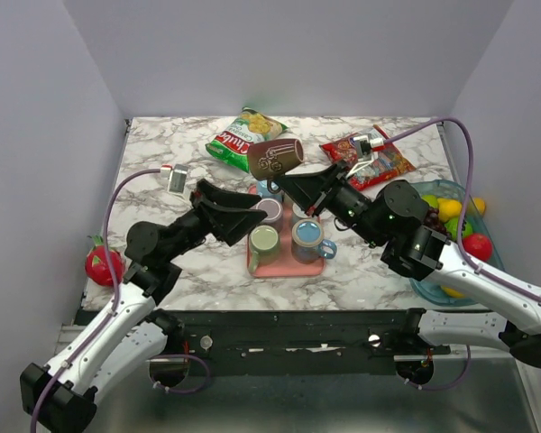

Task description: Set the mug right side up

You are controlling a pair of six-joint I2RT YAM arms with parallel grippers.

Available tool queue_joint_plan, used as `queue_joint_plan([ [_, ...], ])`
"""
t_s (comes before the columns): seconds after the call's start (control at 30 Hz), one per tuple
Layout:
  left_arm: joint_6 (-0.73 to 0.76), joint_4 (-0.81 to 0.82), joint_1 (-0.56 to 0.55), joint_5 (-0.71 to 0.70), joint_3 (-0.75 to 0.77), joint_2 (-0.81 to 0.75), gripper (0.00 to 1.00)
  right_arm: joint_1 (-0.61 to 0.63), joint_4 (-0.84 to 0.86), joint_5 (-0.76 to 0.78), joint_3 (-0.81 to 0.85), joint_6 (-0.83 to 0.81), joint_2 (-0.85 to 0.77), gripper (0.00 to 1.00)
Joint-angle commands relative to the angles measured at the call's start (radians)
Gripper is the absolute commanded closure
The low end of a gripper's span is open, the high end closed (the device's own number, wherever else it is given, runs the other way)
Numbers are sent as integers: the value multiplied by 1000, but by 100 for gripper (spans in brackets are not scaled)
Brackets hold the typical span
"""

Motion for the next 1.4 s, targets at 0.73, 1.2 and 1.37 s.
queue_joint_plan([
  [0.73, 18, 145, -106, -162, 109, 135, 55, -18, 92, -120, -54, 54, -14, 99],
  [1.2, 47, 119, -105, -175, 126, 127, 60, -23, 69, -292, -49, -5, 12, 99],
  [1.37, 58, 114, -106, -193, 120, 115, 83, -23, 59, -319, -66, -7, 7, 100],
])
